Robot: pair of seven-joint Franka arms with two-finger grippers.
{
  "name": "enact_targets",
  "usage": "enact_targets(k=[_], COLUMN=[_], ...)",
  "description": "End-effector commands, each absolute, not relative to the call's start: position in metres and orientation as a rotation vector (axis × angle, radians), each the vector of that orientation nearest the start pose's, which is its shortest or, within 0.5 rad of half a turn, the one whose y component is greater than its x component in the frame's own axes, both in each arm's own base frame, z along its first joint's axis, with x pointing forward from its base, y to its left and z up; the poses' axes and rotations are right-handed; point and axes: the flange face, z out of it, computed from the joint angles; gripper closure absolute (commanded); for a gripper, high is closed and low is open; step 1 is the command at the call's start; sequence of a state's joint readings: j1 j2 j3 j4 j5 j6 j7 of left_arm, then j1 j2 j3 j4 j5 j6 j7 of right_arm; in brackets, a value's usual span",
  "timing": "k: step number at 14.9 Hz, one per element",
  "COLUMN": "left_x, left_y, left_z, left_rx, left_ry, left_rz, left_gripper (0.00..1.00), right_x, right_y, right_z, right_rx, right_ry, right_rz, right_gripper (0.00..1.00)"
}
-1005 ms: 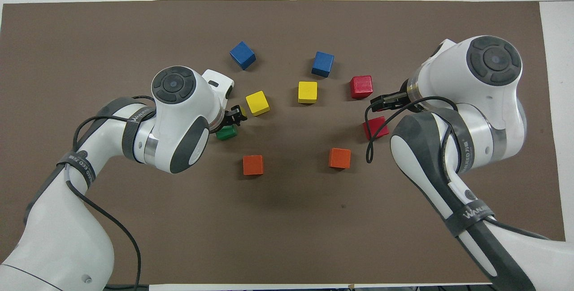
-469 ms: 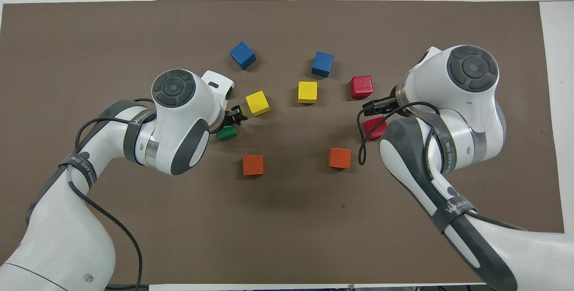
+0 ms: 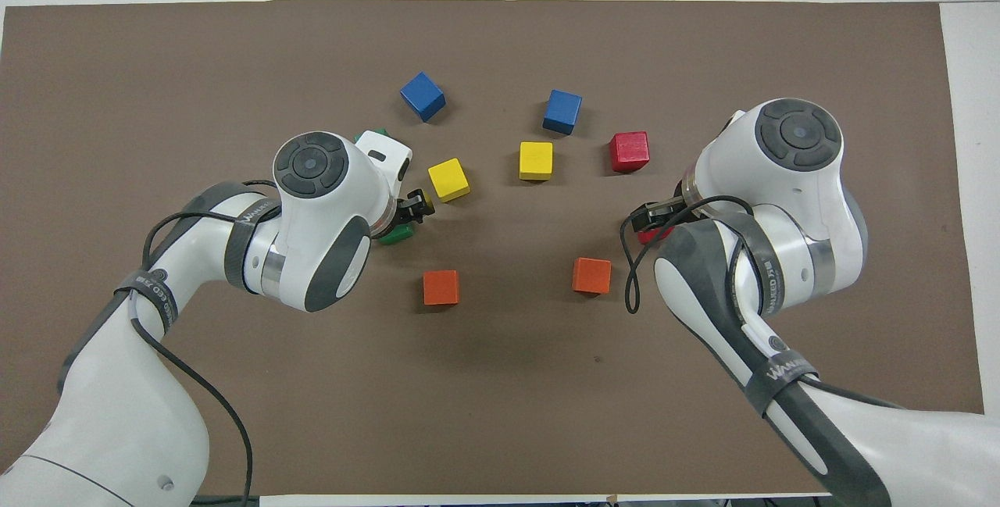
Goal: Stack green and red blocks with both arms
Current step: 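Grasp the green cube with the left gripper while the right gripper reaches red, then carry the green cube outward with the left gripper while the right lifts red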
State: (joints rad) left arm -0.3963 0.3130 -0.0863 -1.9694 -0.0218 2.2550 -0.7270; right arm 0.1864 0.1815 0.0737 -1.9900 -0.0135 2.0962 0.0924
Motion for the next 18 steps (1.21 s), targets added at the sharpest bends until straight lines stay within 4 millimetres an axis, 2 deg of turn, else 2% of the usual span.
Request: enact_targets(k=[1,2,3,5,6,8,11,15,16,18], left_x=[0.531,0.531,0.534,0.544,0.552,0.566,0.58,0.589,0.588,0.587], left_y=[-0.286,-0.286,-0.282,-0.273,-0.257,-0.195,-0.104,0.001,0.02,0.038], left_z=[0.308,0.308,0.31,0.325,0.339,0.371,0.392,0.394,0.393,0.389], left_rx=[-3.132,-3.128,-3.125,-3.114,-3.093,-3.107,-3.132,-3.17,-3.175,-3.178], left_ry=[-0.434,-0.443,-0.452,-0.469,-0.483,-0.355,-0.226,-0.078,-0.041,-0.049], left_rz=[0.055,0.059,0.063,0.082,0.119,0.167,0.21,0.19,0.19,0.169], left_gripper=[0.51,0.81,1.0,1.0,1.0,1.0,1.0,1.0,1.0,1.0], right_x=[0.556,0.556,0.556,0.556,0.557,0.559,0.56,0.558,0.56,0.561], right_y=[0.147,0.147,0.149,0.149,0.15,0.15,0.15,0.158,0.158,0.159], right_z=[0.365,0.363,0.361,0.356,0.351,0.345,0.337,0.329,0.328,0.322], right_rx=[-3.131,-3.131,-3.13,-3.129,-3.128,-3.126,-3.124,-3.12,-3.118,-3.118], right_ry=[-0.253,-0.253,-0.255,-0.253,-0.252,-0.252,-0.252,-0.27,-0.27,-0.27], right_rz=[0.112,0.112,0.107,0.09,0.088,0.076,0.067,0.048,0.034,0.037], right_gripper=[0.0,0.0,0.0,0.0,0.0,0.0,0.0,0.0,0.0,0.0])
